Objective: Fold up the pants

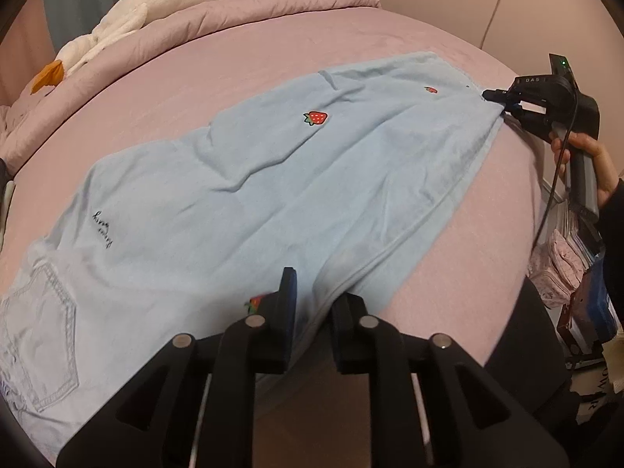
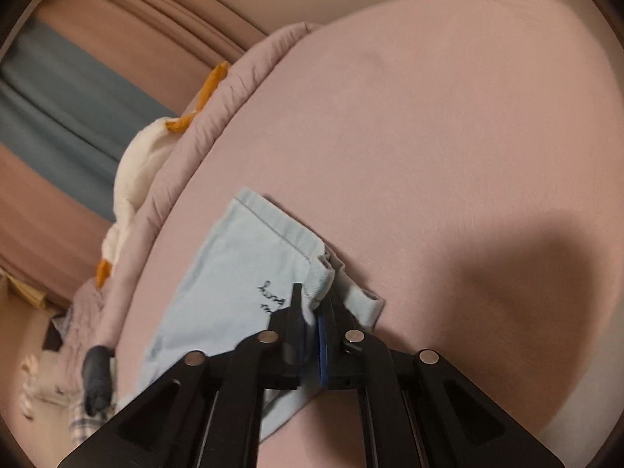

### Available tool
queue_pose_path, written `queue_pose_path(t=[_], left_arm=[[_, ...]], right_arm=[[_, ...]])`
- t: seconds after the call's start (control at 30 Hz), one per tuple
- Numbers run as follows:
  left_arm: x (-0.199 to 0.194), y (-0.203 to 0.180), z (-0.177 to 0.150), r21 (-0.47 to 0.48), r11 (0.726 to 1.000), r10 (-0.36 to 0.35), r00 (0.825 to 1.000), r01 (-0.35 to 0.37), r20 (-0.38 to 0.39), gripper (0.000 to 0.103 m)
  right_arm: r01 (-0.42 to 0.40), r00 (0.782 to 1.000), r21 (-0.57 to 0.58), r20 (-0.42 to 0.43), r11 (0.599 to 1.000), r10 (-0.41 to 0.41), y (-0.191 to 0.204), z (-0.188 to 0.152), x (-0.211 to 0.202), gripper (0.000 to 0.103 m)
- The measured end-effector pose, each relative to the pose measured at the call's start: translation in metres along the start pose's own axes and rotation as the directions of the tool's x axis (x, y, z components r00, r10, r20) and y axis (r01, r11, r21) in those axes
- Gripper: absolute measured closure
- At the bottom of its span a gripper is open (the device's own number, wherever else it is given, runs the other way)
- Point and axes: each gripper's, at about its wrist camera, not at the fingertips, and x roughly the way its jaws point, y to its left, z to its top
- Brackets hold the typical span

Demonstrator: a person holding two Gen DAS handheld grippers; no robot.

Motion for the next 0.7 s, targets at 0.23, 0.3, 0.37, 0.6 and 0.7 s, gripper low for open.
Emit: queue_pose_path(t=[0.23,0.3,0.37,0.6,0.7], left_arm=[[-0.048,0.023,0.000,-0.090,0.991,-0.090,0.987,0.102,0.134,0.068],[-0.046,0.035,0.006,-0.131,0.990,-0.028,0.990,0.047,0.141,0.065],[-0.035,0.053,0.007,-0.199,0.980,0.026,0.994,-0.004,0.107,0.065],[-0.015,0.080,-0.039,-0.235,0.968,0.082,0.996,-0.086,-0.028,0.066],[-0.029,0.087,-0.060,-0.256,0.966,0.036,0.999,-0.038,-0.009,0.066]], right_arm=[[0.145,0.978,-0.170,0.173,0.975,-0.116,0.040,0.008,-0.055,0.067],[0.088,0.991,-0.303,0.126,0.949,-0.052,0.073,-0.001,-0.053,0.067],[0.016,1.000,-0.425,0.016,0.905,-0.010,0.106,-0.018,-0.037,0.067],[-0.108,0.946,-0.718,-0.287,0.688,-0.151,0.165,-0.100,0.028,0.077],[-0.078,0.916,-0.782,-0.302,0.619,-0.265,0.143,-0.120,0.026,0.078]])
